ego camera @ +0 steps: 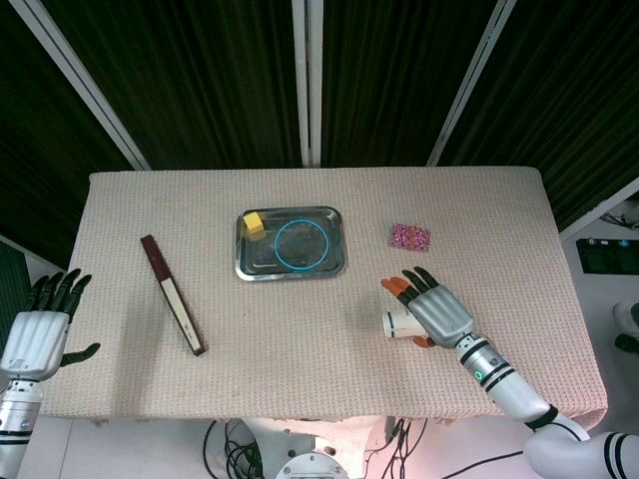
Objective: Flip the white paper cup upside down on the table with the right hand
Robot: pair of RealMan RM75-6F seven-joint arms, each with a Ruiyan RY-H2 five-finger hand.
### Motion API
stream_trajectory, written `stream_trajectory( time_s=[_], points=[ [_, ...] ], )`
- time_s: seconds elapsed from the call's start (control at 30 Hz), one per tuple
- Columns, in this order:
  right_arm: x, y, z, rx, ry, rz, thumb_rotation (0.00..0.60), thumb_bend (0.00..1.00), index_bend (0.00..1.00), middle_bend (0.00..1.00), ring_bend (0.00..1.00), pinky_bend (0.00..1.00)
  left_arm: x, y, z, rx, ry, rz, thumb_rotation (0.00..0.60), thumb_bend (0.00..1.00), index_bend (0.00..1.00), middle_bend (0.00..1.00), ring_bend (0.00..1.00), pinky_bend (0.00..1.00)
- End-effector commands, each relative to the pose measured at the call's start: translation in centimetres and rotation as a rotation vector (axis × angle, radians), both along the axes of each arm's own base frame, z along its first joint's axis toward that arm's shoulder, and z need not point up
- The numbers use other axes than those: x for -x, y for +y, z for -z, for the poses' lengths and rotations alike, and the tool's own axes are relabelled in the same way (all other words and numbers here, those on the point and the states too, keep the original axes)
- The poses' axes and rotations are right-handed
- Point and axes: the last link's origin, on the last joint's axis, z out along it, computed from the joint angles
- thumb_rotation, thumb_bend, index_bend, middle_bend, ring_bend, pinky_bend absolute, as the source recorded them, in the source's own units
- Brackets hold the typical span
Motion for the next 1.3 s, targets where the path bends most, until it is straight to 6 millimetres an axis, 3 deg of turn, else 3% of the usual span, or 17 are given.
stream_trajectory(
  time_s=[0.03,0.3,0.9,1.3],
  points=[
    [-3.2,0.5,2.6,-0.003,0.184,-0.041,0.6,0.0,0.0,0.14,0.0,0.0,0.0,0.0,-0.1,0.0,-0.002,-0.003,0.6,0.09,0.07,0.01,0.0,0.03],
    [-3.5,1.1,4.8,-0.015,0.248,-0.056,0.6,0.0,0.0,0.19,0.0,0.0,0.0,0.0,-0.1,0.001,-0.002,0.0,0.6,0.09,0.07,0.01,0.0,0.03],
    [-3.3,1.1,5.9,0.019,0.297,-0.041,0.6,0.06,0.01,0.28,0.0,0.0,0.0,0.0,-0.1,0.003,-0.01,-0.002,0.6,0.09,0.07,0.01,0.0,0.03],
    [-3.3,0.8,6.6,0.08,0.294,-0.08,0.6,0.13,0.17,0.46,0.03,0.0,0.1,0.0,-0.2,0.011,-0.018,-0.008,0.6,0.09,0.07,0.01,0.0,0.03]
  ],
)
